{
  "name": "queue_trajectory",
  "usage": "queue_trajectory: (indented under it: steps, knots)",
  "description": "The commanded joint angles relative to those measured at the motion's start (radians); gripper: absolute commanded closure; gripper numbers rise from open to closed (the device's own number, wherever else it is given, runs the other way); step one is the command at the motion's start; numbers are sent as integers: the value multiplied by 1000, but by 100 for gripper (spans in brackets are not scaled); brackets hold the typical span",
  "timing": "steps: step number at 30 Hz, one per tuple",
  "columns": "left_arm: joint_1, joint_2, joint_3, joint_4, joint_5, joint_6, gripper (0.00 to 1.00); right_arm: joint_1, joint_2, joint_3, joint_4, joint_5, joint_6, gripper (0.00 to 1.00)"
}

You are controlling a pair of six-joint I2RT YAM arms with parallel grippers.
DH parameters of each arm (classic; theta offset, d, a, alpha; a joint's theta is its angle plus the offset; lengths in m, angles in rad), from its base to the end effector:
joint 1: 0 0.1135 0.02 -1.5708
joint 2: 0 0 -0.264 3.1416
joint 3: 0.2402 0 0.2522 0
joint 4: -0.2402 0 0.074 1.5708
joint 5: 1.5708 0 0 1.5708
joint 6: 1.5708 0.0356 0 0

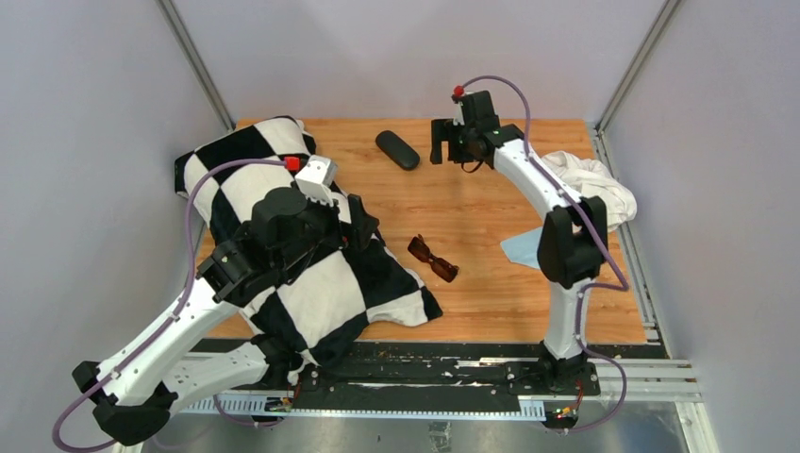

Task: Organize the sunglasses
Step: Pick up the sunglasses case from the center of the board.

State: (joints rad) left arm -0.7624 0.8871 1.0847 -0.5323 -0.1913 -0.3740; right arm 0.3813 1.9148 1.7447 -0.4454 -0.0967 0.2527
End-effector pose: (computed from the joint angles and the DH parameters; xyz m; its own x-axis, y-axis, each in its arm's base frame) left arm 0.1381 -0.1226 0.3893 -0.4214 -0.0935 -0.9020 0.4235 0.8592 -0.2869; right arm 0.4164 0.1706 0.3165 -0.6298 0.0156 -0.7766 -0.2955 0.9198 0.2581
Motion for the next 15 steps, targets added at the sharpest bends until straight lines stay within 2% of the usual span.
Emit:
queue_trajectory:
  steps: [1,5,9,15]
  knots:
    - [5,-15,26,-13,-13,11,0,27,180,191,-84,-5,-108,7]
    - [5,-37,21,-20,-33,1,0,63,338,354,-70,30,-214,6]
    - [5,-29,30,-55,-30,8,0,90,444,415,15,26,-327,5]
    - [5,-20,16,-54,-48,6,0,104,556,492,104,41,-339,4]
